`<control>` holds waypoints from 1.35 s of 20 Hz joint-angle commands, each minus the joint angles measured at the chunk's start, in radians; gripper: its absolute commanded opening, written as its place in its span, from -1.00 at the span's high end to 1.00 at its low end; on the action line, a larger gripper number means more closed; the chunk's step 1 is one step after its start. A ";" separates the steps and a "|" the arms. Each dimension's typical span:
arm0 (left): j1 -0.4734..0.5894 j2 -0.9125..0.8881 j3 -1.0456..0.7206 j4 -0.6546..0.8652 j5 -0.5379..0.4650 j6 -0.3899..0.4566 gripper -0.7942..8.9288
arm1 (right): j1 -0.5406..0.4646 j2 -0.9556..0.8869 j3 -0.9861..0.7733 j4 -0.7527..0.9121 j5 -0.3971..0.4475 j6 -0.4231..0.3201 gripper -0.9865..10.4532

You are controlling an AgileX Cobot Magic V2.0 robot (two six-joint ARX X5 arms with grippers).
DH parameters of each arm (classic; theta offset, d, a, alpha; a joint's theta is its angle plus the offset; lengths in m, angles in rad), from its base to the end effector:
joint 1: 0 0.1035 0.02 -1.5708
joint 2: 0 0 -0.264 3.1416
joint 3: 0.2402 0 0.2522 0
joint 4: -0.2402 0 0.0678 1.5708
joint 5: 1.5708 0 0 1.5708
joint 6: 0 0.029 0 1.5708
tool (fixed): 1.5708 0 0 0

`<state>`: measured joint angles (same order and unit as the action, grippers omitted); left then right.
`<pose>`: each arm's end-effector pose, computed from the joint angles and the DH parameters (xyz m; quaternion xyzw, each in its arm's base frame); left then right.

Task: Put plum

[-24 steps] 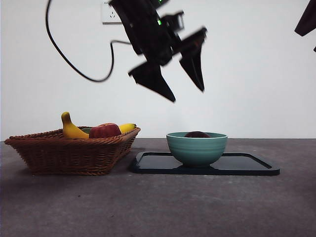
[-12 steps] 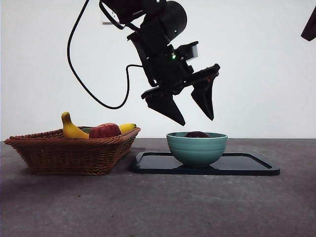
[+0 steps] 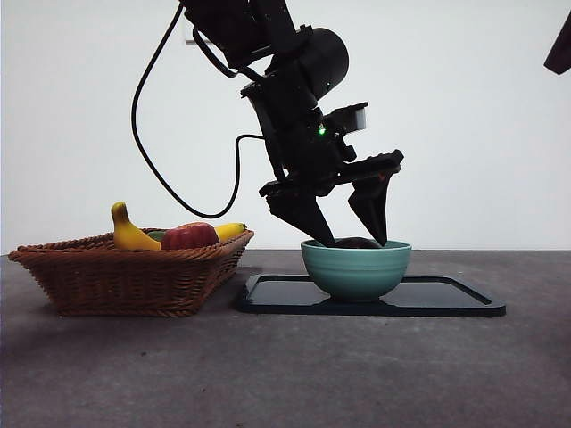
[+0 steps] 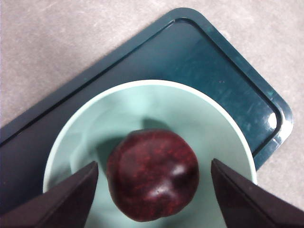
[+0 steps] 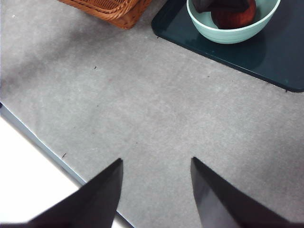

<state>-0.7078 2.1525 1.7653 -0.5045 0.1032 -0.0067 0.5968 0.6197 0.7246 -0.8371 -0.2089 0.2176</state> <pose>0.3591 -0.3113 0.2119 0.1256 0.4129 -0.3545 0.8295 0.0909 0.0690 0.2779 0.0247 0.3889 0.3258 0.8614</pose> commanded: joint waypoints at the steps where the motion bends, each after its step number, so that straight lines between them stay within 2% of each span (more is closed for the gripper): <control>1: -0.013 0.042 0.029 0.003 -0.002 0.022 0.07 | 0.010 0.005 0.006 0.006 0.000 0.011 0.43; 8: -0.019 0.055 0.029 0.002 -0.002 0.022 0.09 | 0.010 0.005 0.006 0.006 0.000 0.010 0.43; 13: -0.021 0.056 0.029 0.002 -0.002 0.022 0.40 | 0.010 0.005 0.006 0.006 0.000 0.010 0.43; 20: -0.021 0.016 0.030 -0.003 -0.002 0.021 0.41 | 0.010 0.005 0.006 0.005 0.000 0.009 0.43; 27: -0.014 -0.167 0.031 -0.071 -0.002 0.023 0.41 | 0.010 0.005 0.006 0.006 0.000 0.008 0.43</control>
<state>-0.7174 1.9831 1.7664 -0.5800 0.1028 0.0097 0.5976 0.6197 0.7246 -0.8368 -0.2089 0.2176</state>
